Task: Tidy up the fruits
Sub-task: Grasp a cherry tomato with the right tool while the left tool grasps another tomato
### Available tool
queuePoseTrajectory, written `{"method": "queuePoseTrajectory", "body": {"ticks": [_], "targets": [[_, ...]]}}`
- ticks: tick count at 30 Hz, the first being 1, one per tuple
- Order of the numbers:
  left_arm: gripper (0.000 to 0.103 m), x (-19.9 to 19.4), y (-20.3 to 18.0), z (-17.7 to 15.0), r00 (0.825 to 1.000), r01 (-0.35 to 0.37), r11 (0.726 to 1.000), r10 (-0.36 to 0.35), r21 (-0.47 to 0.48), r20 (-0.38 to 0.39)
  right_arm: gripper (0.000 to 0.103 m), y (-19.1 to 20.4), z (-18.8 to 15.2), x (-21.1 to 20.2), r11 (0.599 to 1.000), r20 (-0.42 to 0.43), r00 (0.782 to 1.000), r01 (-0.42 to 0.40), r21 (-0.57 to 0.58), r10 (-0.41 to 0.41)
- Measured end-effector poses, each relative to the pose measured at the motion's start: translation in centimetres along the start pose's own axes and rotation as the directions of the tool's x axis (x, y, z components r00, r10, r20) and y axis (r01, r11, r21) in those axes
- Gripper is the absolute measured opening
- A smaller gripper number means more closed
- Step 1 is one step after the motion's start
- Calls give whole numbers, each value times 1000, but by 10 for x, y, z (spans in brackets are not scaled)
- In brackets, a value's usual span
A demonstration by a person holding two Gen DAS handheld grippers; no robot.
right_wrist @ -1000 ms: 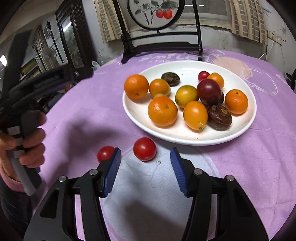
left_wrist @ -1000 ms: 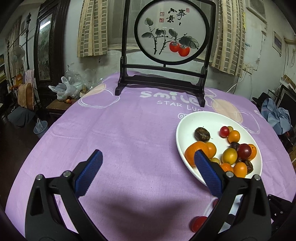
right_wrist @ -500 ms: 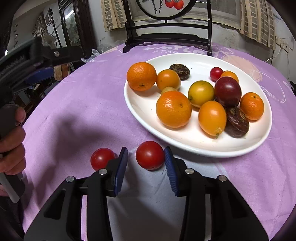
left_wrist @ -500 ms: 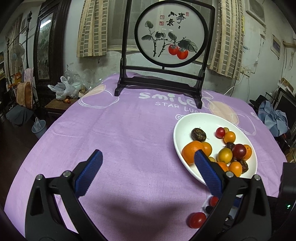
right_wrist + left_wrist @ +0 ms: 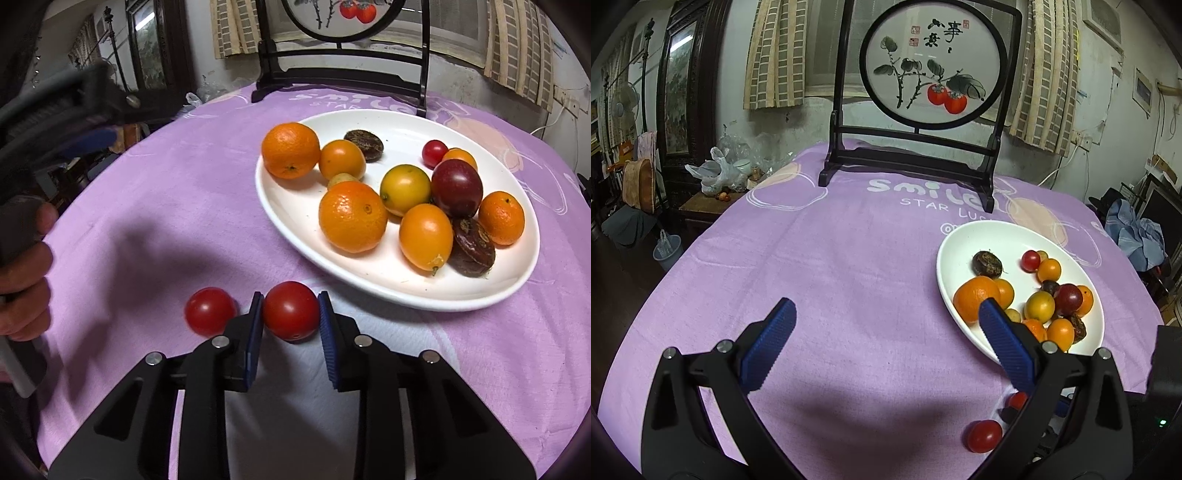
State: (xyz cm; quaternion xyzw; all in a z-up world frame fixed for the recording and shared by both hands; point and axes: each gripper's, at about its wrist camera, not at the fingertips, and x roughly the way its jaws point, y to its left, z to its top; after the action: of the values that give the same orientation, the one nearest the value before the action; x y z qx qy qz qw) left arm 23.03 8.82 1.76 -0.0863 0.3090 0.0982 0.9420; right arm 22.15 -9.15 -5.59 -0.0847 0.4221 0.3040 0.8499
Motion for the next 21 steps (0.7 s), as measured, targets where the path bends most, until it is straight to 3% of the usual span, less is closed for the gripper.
{"method": "queuePoseTrajectory", "body": {"ticks": [5,9,13,15,18,21], "targets": [[101,2,-6,-5,1000,6,1000,-6,23,-24,30,-16,3,-37,996,99,994,-53,66,47],[101,5,-18,-21,990,96,993,-88,75,-106,30,-41,2,-61,987,166,985,-71,147,46],[100,2,-41,-46,963,219,959,-182,180,-198,30,-60,1,-68,974,184,983,-64,216,23],[97,-4,-55,-60,962,235,935,-184,265,-203,30,-64,1,-68,970,184,983,-64,235,21],[85,-7,-70,-77,959,250,897,-179,363,-217,30,-63,1,-68,970,185,983,-65,232,22],[68,-2,-74,-84,951,266,886,-176,379,-255,30,-59,0,-68,974,182,983,-64,218,24]]}}
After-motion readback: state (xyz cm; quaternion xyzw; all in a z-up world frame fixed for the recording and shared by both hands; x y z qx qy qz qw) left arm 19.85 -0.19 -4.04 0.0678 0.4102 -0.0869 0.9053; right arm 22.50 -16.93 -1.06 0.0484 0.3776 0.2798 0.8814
